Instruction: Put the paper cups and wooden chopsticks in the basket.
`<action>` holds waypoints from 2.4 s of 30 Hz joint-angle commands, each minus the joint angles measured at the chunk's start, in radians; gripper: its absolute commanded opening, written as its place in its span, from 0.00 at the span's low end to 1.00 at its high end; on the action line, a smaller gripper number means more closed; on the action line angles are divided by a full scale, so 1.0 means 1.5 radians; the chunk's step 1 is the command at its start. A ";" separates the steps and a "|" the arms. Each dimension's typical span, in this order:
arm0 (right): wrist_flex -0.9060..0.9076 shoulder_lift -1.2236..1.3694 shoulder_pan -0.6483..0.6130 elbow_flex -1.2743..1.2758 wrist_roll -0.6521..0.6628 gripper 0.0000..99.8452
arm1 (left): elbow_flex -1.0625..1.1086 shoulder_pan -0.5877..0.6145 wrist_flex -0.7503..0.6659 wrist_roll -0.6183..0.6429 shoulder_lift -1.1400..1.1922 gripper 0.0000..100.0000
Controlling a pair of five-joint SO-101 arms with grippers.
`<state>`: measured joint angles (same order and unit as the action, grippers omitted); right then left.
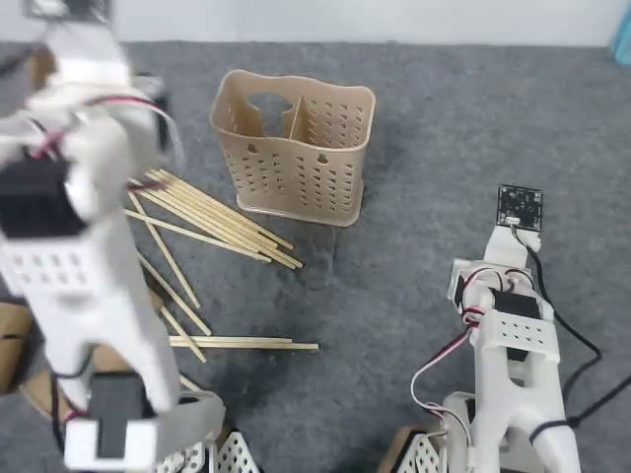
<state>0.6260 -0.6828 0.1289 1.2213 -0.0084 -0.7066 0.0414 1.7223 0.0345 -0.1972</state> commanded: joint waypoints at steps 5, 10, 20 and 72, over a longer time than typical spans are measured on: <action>-0.017 -0.030 0.007 -0.004 0.016 0.09 | 0.009 -0.204 -0.076 0.033 -0.031 0.01; -0.017 -0.030 0.007 -0.004 0.016 0.09 | 0.008 -0.274 -0.117 0.070 0.013 0.01; -0.018 -0.030 0.007 -0.004 0.040 0.09 | 0.005 -0.297 -0.127 0.075 0.185 0.01; -0.018 -0.029 0.006 0.003 0.044 0.09 | 0.427 0.377 -0.062 -0.094 -0.052 0.22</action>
<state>0.6260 -0.6828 0.1289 1.2290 0.0391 -0.1588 0.5708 1.6916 -0.0069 -0.2463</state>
